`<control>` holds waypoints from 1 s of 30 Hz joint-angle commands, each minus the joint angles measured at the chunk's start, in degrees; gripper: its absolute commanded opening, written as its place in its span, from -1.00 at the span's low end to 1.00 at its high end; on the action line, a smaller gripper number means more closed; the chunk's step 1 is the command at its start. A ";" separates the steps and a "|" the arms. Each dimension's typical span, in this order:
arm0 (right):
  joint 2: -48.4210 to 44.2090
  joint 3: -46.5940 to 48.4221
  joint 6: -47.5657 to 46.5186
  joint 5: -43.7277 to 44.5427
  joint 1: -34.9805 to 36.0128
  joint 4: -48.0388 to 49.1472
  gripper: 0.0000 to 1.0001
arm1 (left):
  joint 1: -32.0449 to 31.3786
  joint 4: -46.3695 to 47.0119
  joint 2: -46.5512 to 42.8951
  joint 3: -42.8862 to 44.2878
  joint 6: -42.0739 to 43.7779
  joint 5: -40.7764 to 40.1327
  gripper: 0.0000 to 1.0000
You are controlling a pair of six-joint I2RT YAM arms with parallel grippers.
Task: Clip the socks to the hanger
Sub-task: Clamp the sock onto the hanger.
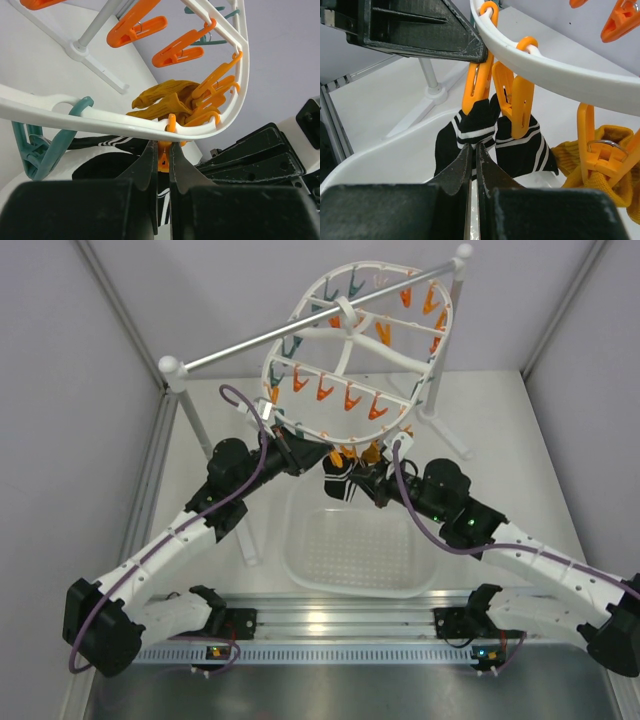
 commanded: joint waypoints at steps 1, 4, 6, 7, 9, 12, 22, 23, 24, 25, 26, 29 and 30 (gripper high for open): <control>0.66 0.75 -0.18 -1.67 -1.12 3.43 -1.00 | 0.28 2.23 -0.60 -1.03 -2.26 1.79 -1.00; 1.10 1.01 0.17 -2.02 -1.29 3.43 -1.00 | 0.36 3.37 -0.69 -1.47 -3.22 2.32 -1.00; 1.10 0.93 0.35 -2.02 -1.47 3.52 -1.00 | 0.36 3.81 -0.60 -1.47 -3.58 2.58 -1.00; 1.10 0.84 0.43 -2.11 -1.56 3.61 -1.00 | 0.45 3.73 -0.60 -1.47 -3.66 2.67 -1.00; 1.10 1.10 0.43 -2.20 -1.56 3.78 -1.00 | 0.36 3.73 -0.52 -1.47 -3.58 2.76 -1.00; 1.36 1.54 0.61 -2.20 -1.47 4.05 -1.00 | 0.36 3.73 -0.34 -1.56 -3.75 2.85 -1.00; 2.33 4.35 2.45 -1.58 -1.65 4.57 -1.00 | 0.36 3.90 -0.08 -1.74 -4.10 3.20 -1.00; 2.42 4.36 2.89 -1.50 -1.82 4.57 -1.00 | 0.36 3.90 -0.08 -1.74 -4.02 3.29 -1.00; 2.33 4.44 3.24 -1.41 -2.17 4.49 -1.00 | 0.45 3.90 -0.08 -1.74 -4.02 3.20 -1.00; 2.59 4.88 3.42 -1.32 -2.26 4.31 -1.00 | 0.36 3.81 0.01 -1.74 -4.02 3.20 -1.00; 2.51 4.97 3.94 -1.32 -2.52 4.22 -1.00 | 0.45 3.73 -0.08 -1.82 -4.10 3.20 -1.00; 2.59 5.41 4.56 -1.32 -3.40 4.22 -1.00 | 0.45 3.73 -0.17 -1.91 -4.10 3.37 -1.00; 2.51 5.58 4.74 -1.32 -3.58 4.14 -1.00 | 0.36 3.73 -0.17 -1.91 -4.10 3.29 -1.00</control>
